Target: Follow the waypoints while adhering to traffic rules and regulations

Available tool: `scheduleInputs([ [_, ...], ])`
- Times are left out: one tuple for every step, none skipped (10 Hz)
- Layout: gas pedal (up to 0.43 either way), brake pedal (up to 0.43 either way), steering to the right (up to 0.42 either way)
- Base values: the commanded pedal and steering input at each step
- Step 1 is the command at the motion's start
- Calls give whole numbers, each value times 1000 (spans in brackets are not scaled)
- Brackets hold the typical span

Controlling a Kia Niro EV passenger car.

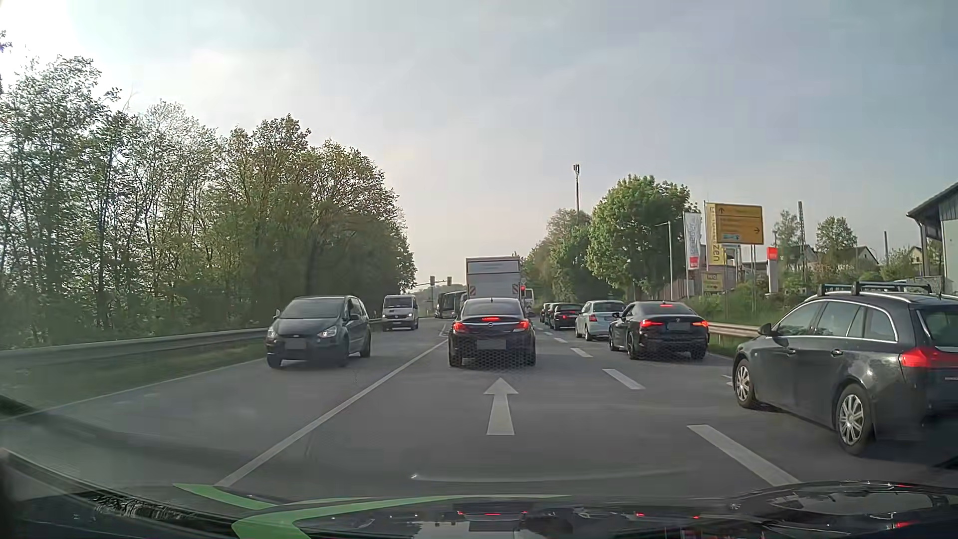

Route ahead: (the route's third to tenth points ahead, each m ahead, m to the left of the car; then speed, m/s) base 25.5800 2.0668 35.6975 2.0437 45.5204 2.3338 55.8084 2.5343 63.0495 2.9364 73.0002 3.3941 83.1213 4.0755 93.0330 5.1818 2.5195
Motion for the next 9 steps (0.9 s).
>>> scheduleInputs([
  [0,0,0],
  [0,0,0],
  [0,0,0],
  [0,0,0],
  [0,0,0],
  [0,0,0],
  [0,0,0],
  [0,0,0],
  [0,0,0],
])
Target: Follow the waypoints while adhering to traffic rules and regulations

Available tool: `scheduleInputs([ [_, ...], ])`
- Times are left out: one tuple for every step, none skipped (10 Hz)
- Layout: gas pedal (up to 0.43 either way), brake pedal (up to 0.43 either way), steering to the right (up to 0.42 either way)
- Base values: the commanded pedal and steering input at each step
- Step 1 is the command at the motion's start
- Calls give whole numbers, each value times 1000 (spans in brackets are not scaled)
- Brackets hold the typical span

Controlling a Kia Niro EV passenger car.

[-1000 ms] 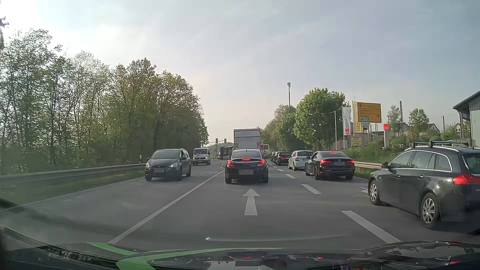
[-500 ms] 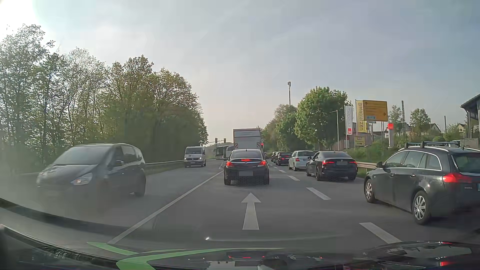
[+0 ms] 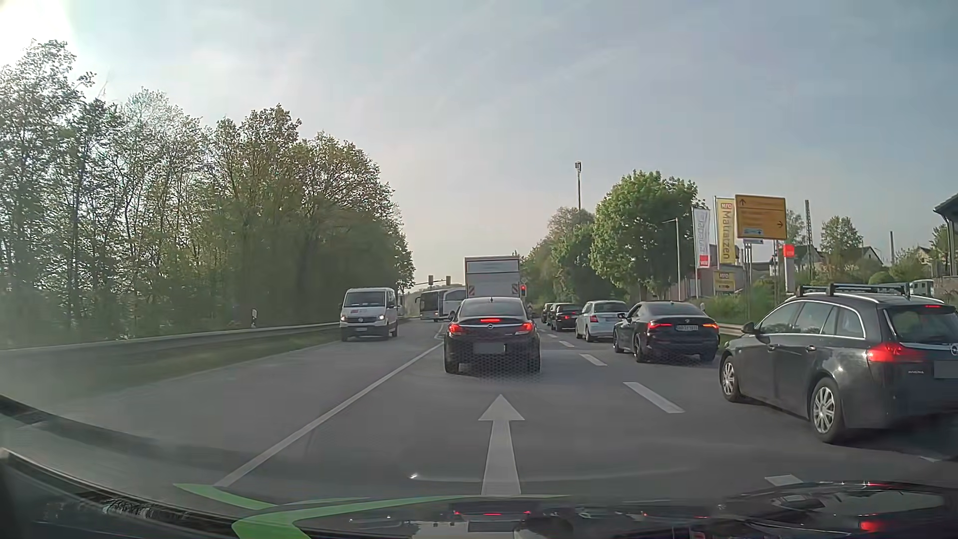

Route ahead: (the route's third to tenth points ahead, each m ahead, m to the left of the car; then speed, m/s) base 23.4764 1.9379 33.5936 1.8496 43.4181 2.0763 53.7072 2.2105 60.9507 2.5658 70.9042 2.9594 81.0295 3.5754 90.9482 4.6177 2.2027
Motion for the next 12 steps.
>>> scheduleInputs([
  [0,0,1],
  [0,0,1],
  [0,0,0],
  [0,0,0],
  [0,0,0],
  [0,0,1],
  [0,0,1],
  [0,0,0],
  [0,0,0],
  [0,0,0],
  [0,0,1],
  [0,0,0],
])
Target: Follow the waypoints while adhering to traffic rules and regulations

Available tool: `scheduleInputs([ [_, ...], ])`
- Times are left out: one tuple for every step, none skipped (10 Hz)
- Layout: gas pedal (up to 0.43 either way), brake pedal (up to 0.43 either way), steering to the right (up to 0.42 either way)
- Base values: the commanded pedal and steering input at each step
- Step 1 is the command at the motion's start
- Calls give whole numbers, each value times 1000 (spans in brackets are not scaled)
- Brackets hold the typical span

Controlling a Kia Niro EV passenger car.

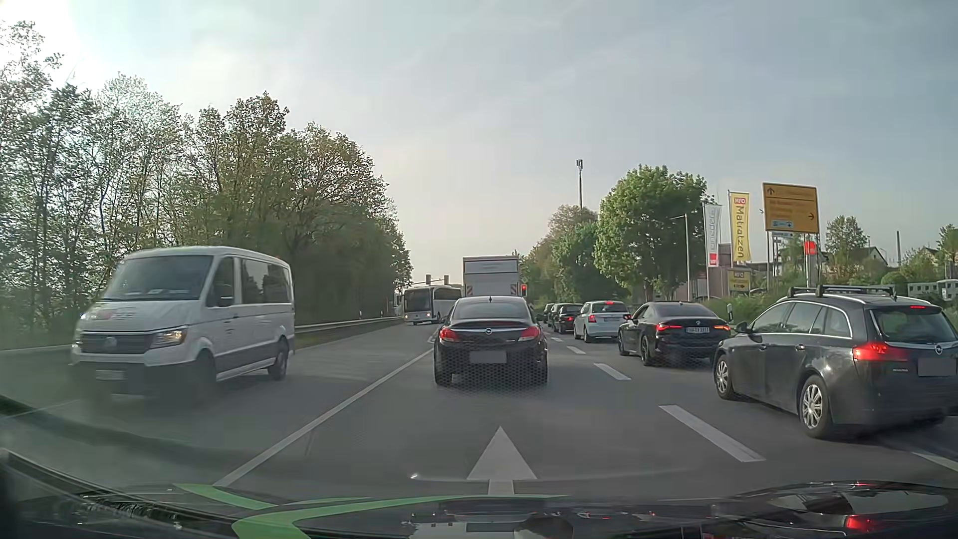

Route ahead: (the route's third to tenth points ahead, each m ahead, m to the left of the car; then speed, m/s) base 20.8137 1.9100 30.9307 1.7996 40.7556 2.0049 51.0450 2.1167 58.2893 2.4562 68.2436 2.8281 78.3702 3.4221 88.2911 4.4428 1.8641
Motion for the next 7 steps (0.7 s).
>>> scheduleInputs([
  [0,0,0],
  [0,0,0],
  [0,6,1],
  [0,12,1],
  [0,43,1],
  [0,61,1],
  [0,79,1],
])
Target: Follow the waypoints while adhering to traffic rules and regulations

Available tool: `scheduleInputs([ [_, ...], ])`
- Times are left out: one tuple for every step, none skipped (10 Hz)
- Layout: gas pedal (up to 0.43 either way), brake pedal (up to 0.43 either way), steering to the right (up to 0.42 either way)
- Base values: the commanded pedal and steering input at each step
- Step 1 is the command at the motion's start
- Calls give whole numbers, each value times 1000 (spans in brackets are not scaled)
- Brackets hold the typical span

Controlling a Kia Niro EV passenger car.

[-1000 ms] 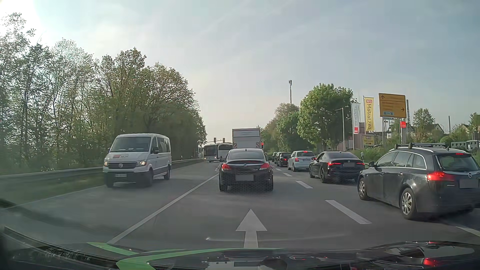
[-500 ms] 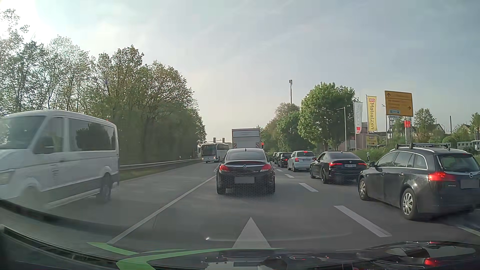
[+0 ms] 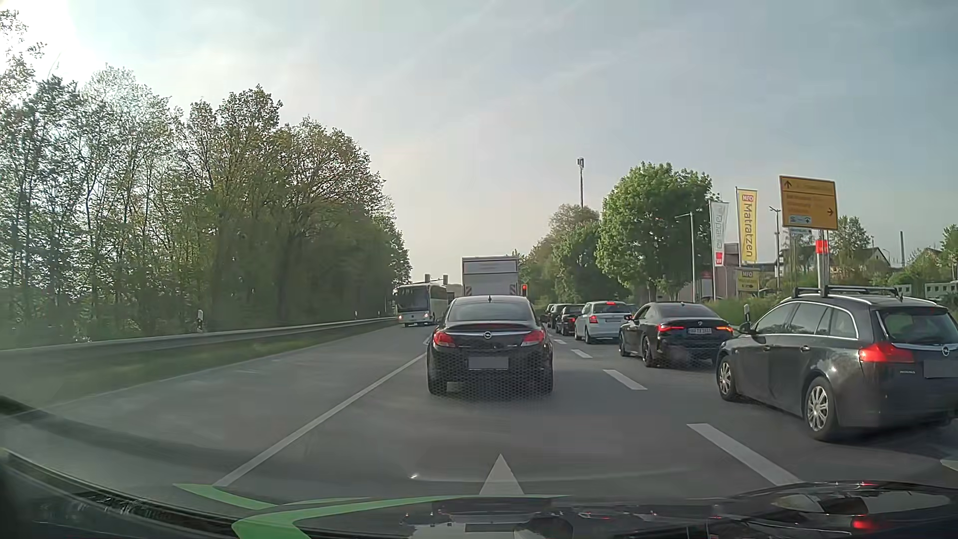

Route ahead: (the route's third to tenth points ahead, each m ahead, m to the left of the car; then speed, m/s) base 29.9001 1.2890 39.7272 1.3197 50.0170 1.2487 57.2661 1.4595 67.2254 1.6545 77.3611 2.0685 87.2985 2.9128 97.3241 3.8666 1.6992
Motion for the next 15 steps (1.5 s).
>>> scheduleInputs([
  [0,85,1],
  [0,85,1],
  [0,91,1],
  [0,91,1],
  [0,85,1],
  [0,85,1],
  [0,85,1],
  [0,18,1],
  [0,0,0],
  [0,0,0],
  [0,0,0],
  [0,0,0],
  [0,0,0],
  [0,0,0],
  [0,0,0],
])
